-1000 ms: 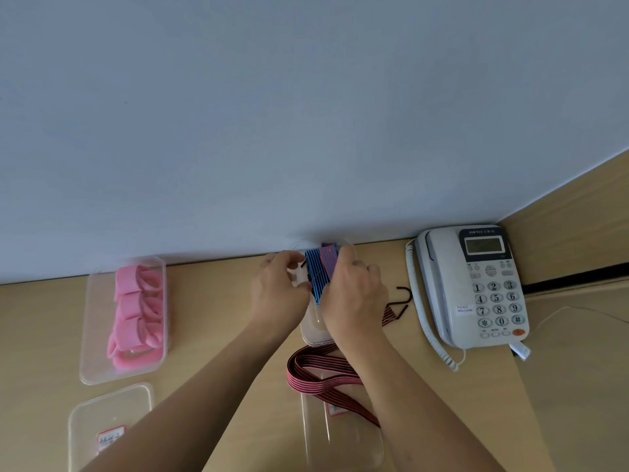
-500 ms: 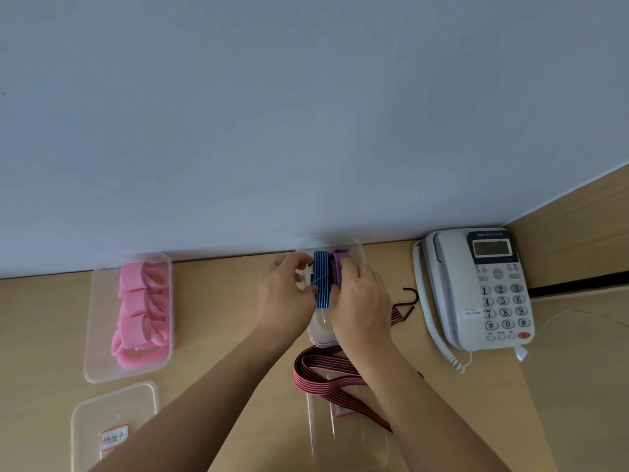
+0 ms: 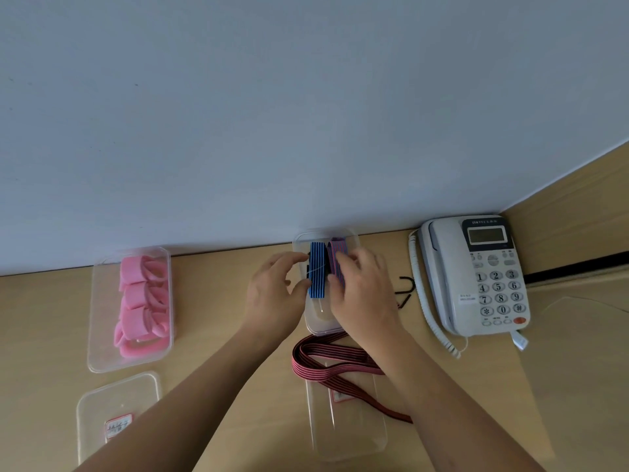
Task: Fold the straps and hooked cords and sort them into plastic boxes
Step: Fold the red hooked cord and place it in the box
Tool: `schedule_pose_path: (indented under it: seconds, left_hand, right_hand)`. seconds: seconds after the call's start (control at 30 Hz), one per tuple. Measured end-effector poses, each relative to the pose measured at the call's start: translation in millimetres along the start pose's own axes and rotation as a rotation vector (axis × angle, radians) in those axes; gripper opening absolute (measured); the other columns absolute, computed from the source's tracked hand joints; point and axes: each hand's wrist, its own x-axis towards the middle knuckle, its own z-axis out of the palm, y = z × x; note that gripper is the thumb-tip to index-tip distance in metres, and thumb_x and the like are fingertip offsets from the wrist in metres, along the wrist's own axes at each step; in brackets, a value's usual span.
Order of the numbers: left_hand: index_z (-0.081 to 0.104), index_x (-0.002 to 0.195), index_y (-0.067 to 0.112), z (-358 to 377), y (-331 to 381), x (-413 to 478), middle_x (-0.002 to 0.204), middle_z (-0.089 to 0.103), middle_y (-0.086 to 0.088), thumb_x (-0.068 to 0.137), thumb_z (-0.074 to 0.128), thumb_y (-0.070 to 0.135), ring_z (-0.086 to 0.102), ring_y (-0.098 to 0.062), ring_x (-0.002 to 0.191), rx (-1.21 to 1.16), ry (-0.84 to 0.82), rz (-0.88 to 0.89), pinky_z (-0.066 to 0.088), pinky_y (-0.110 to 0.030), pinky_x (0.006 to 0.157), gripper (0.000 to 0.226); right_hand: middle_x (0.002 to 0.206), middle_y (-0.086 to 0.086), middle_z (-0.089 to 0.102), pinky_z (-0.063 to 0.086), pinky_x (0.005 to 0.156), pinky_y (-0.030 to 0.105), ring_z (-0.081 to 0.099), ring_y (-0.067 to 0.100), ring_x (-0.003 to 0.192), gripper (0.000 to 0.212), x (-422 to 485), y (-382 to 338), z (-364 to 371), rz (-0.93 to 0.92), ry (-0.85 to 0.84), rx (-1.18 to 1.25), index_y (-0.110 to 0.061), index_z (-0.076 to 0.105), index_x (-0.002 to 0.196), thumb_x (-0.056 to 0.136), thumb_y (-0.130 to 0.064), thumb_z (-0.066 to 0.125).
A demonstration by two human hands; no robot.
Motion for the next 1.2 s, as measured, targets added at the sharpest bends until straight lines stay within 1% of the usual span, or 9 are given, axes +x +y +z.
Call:
schedule_pose_path:
  seconds: [0.17, 0.23, 0.33, 0.4, 0.47, 0.57, 0.77, 0.97, 1.2]
  left_hand:
    - [0.074, 0.119, 0.016, -5.9, -1.1, -25.0, 0.121, 0.068, 0.005, 0.087, 0.075, 0.002, 0.063, -0.012, 0.101, 0.0, 0.023, 0.034, 0.049, -0.01, 0.082, 0.035]
    - [0.075, 0.118, 0.014, -7.3, -2.4, -38.5, 0.12, 0.069, 0.001, 0.087, 0.074, 0.001, 0.064, -0.017, 0.103, 0.004, 0.034, 0.044, 0.054, -0.024, 0.085, 0.033]
    - [0.076, 0.113, 0.011, -7.9, -9.4, -63.2, 0.115, 0.07, -0.003, 0.087, 0.073, -0.002, 0.064, -0.021, 0.105, 0.015, 0.077, 0.075, 0.055, -0.029, 0.084, 0.029]
    - [0.077, 0.11, 0.01, -6.6, -16.9, -80.5, 0.113, 0.07, -0.004, 0.086, 0.075, -0.003, 0.064, -0.024, 0.106, 0.034, 0.078, 0.077, 0.055, -0.033, 0.084, 0.027]
    - [0.077, 0.109, 0.009, -5.2, -21.9, -95.6, 0.113, 0.07, -0.004, 0.086, 0.076, -0.002, 0.064, -0.027, 0.11, 0.046, 0.051, 0.057, 0.056, -0.038, 0.085, 0.026]
    - [0.077, 0.11, 0.01, -5.5, -25.7, -111.6, 0.113, 0.07, -0.003, 0.087, 0.075, 0.0, 0.063, -0.027, 0.112, 0.053, 0.044, 0.037, 0.057, -0.041, 0.086, 0.025]
    - [0.076, 0.111, 0.014, -19.7, -24.2, -136.2, 0.113, 0.069, 0.003, 0.09, 0.073, 0.004, 0.063, -0.021, 0.111, 0.062, 0.06, 0.049, 0.057, -0.036, 0.087, 0.024]
    - [0.076, 0.112, 0.016, -33.1, -23.0, -159.5, 0.112, 0.069, 0.006, 0.092, 0.071, 0.007, 0.062, -0.017, 0.107, 0.075, 0.069, 0.042, 0.055, -0.031, 0.085, 0.022]
    - [0.074, 0.114, 0.019, -44.1, -8.9, -179.0, 0.113, 0.067, 0.008, 0.093, 0.072, 0.012, 0.062, -0.013, 0.104, 0.044, 0.059, 0.052, 0.054, -0.024, 0.082, 0.023]
  right_hand:
    - [0.095, 0.004, 0.065, 0.046, 0.079, 0.029, 0.057, 0.023, 0.089, 0.019, -42.8, 23.5, -10.7, 0.034, 0.155, 0.13, -0.01, 0.071, 0.105, 0.087, -0.016, 0.071]
    - [0.091, -0.001, 0.064, 0.044, 0.077, 0.023, 0.058, 0.018, 0.086, 0.012, -63.5, 30.5, -14.3, 0.03, 0.148, 0.176, -0.013, 0.071, 0.099, 0.09, -0.019, 0.069]
    - [0.093, -0.003, 0.065, 0.048, 0.078, 0.027, 0.059, 0.018, 0.088, 0.023, -97.4, 33.5, -15.9, 0.028, 0.054, 0.241, -0.015, 0.072, 0.1, 0.089, -0.035, 0.066]
    - [0.112, -0.004, 0.061, 0.048, 0.09, 0.031, 0.054, 0.016, 0.106, 0.044, -117.6, 31.0, -13.1, 0.024, -0.127, 0.222, -0.023, 0.068, 0.116, 0.084, -0.053, 0.064]
    - [0.147, 0.001, 0.041, 0.033, 0.112, 0.038, 0.035, 0.022, 0.136, 0.075, -129.4, 26.7, -6.5, -0.023, -0.361, 0.099, -0.027, 0.047, 0.142, 0.079, -0.067, 0.059]
    - [0.162, 0.007, 0.019, 0.014, 0.122, 0.047, 0.014, 0.031, 0.149, 0.091, -128.0, 21.1, 3.9, -0.13, -0.472, -0.085, -0.023, 0.019, 0.156, 0.084, -0.063, 0.058]
    - [0.118, 0.001, 0.058, 0.038, 0.1, 0.04, 0.049, 0.025, 0.112, 0.044, -116.1, 3.0, 12.1, -0.145, -0.33, -0.2, -0.02, 0.054, 0.126, 0.089, -0.041, 0.063]
    - [0.114, 0.002, 0.055, 0.043, 0.092, 0.035, 0.047, 0.022, 0.108, 0.037, -123.4, -0.1, 5.1, -0.07, -0.35, -0.148, -0.019, 0.058, 0.121, 0.09, -0.039, 0.063]
    - [0.092, 0.0, 0.046, 0.041, 0.07, 0.032, 0.052, 0.023, 0.083, 0.031, -146.2, -9.3, -47.7, -0.039, -0.118, 0.001, -0.013, 0.053, 0.098, 0.079, -0.024, 0.075]
